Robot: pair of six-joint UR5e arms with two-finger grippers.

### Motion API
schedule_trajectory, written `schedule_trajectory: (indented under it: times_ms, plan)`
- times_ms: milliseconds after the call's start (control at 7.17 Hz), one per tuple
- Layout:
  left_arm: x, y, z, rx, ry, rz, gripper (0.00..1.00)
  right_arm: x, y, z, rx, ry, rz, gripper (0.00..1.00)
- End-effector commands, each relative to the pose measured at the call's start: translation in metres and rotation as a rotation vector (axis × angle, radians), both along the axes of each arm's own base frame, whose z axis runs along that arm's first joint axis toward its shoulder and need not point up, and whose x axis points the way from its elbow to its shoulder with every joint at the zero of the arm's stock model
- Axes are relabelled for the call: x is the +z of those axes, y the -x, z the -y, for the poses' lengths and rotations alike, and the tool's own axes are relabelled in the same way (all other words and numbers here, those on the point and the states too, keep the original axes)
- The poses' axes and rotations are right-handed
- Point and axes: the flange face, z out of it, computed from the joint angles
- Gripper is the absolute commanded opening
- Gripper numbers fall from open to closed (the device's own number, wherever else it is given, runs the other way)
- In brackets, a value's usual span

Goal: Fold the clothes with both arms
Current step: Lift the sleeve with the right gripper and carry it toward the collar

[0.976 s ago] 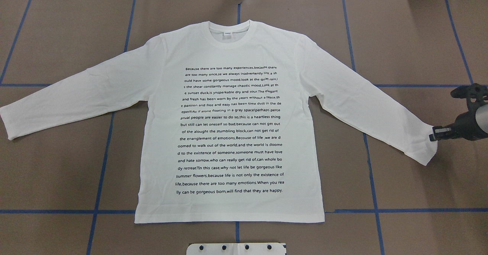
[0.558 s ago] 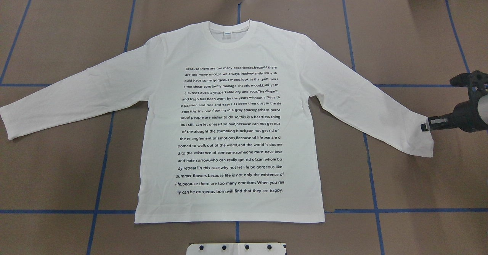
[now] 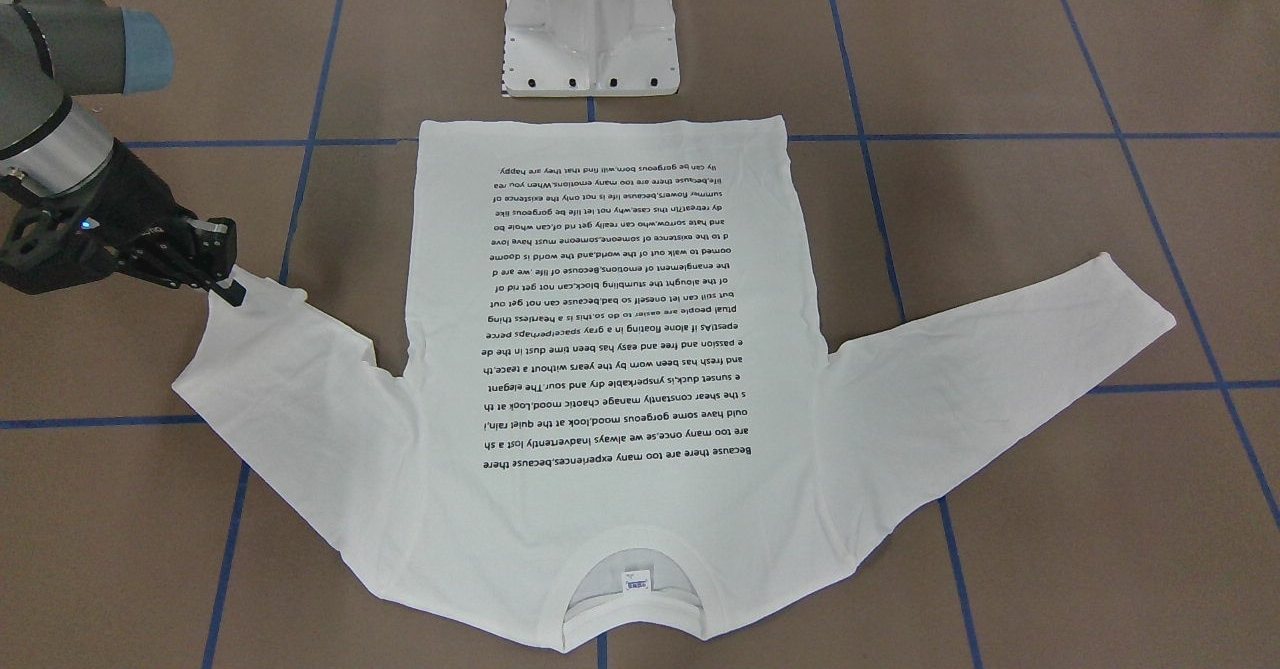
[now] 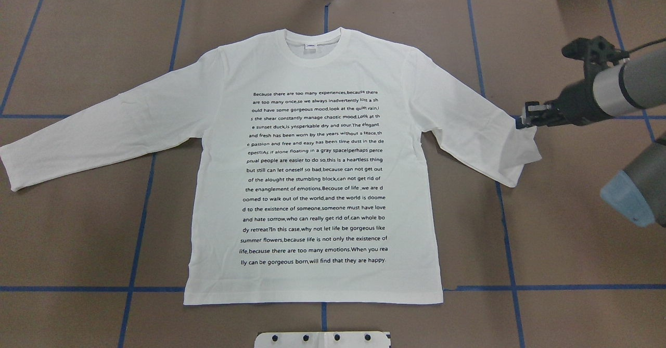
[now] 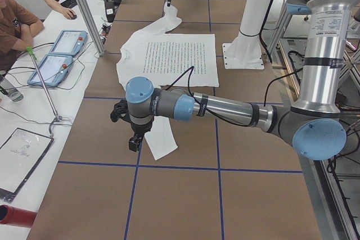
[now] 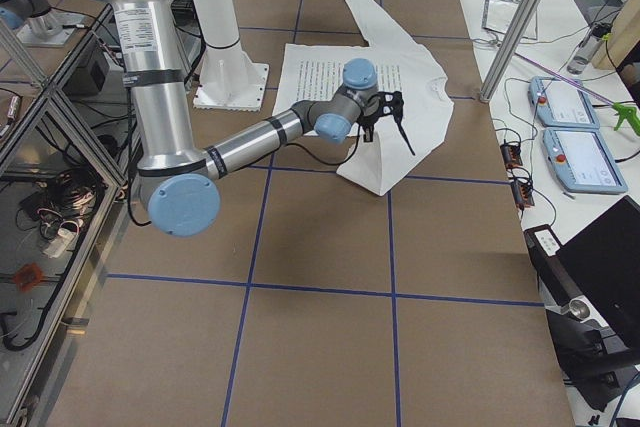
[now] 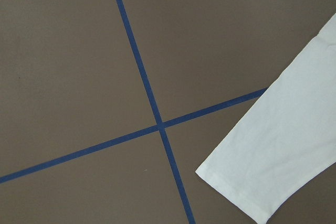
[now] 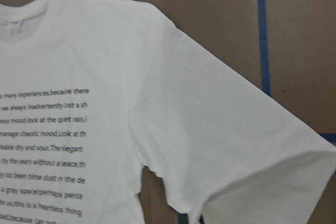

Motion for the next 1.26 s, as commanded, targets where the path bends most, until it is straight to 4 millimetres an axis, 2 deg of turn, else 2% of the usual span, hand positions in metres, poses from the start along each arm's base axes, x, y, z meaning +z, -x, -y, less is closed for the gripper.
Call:
schedule_trajectory:
  times_ms: [0,139,418,558,697,837,1116]
  plan:
    - [0.001,0.000,0.001,-0.001,-0.011,0.001,0.99,-0.127,0.042,0.057,0.068,0.053,0.098,0.00]
    - [0.001,0.000,0.001,-0.002,-0.010,0.001,0.99,-0.160,0.056,0.076,0.066,0.026,0.115,0.00]
    - [0.004,0.000,0.000,-0.003,-0.003,0.001,0.99,-0.243,0.081,0.103,0.058,-0.029,0.158,0.00]
    - [0.006,0.000,0.000,-0.003,0.000,0.001,0.99,-0.274,0.092,0.103,0.043,-0.054,0.175,0.00]
    - [0.006,0.001,0.000,-0.005,0.000,0.004,0.99,-0.303,0.115,0.101,0.016,-0.070,0.184,0.00]
    - [0.007,0.001,0.000,-0.005,0.002,0.004,0.99,-0.325,0.142,0.100,0.000,-0.067,0.182,0.00]
    - [0.008,0.002,-0.001,-0.007,0.006,0.004,0.99,-0.319,0.187,0.096,-0.010,-0.065,0.139,0.00]
